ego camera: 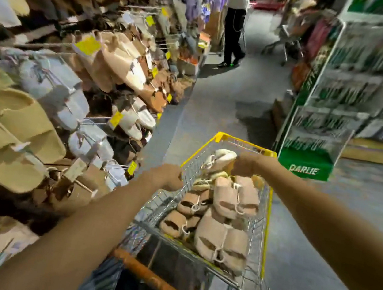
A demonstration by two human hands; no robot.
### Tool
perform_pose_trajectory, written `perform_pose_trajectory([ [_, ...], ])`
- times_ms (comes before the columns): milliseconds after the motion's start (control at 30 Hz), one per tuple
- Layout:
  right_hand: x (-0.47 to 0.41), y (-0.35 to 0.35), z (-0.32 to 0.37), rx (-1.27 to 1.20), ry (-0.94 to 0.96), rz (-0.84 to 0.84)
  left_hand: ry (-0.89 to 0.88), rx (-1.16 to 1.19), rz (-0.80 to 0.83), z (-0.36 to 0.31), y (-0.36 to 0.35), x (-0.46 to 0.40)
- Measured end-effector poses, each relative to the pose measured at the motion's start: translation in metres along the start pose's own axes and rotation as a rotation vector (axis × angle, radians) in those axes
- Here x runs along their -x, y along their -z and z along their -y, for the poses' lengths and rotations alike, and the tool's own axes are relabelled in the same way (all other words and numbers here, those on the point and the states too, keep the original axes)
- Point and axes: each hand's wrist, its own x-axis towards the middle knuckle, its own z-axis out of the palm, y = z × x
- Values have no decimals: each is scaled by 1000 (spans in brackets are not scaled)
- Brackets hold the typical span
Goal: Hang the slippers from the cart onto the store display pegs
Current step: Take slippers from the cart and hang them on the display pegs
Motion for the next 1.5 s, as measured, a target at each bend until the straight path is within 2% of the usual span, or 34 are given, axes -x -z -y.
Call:
perform_pose_trajectory([
  [67, -9, -21, -20, 74, 14, 8, -9, 44, 41, -17, -22, -28],
  [300, -100, -108, -78, -99, -96, 68, -28, 198, 184, -58, -97, -111],
  [533, -171, -184, -77, -223, -138, 220, 18, 320, 280, -75, -150, -163],
  [600, -178, -209, -70, -191, -143, 279, 21, 358, 311, -79, -161, -173],
  [767, -176, -234, -62, -198, -198, 237, 35, 449, 306, -83, -183, -189],
  [967, -173, -209, -48, -308, -206, 80, 13, 545, 185, -106, -167, -175],
  [1133, -155, -153, -30, -471, -187, -108, 54, 670, -19, -116, -135, -159],
  [1233, -136, -121, -25, -698, -240, -158, 98, 734, -206, -115, -113, -144],
  [1333, -108, -90, -18, -1146, -363, -200, 91, 692, -411, -112, -89, -119],
  [1400, -86, -72, -8, -1410, -401, -164, 65, 697, -513, -108, -73, -100],
  [1500, -51, -48, 10, -1530, -385, -146, 15, 740, -634, -98, -48, -72],
])
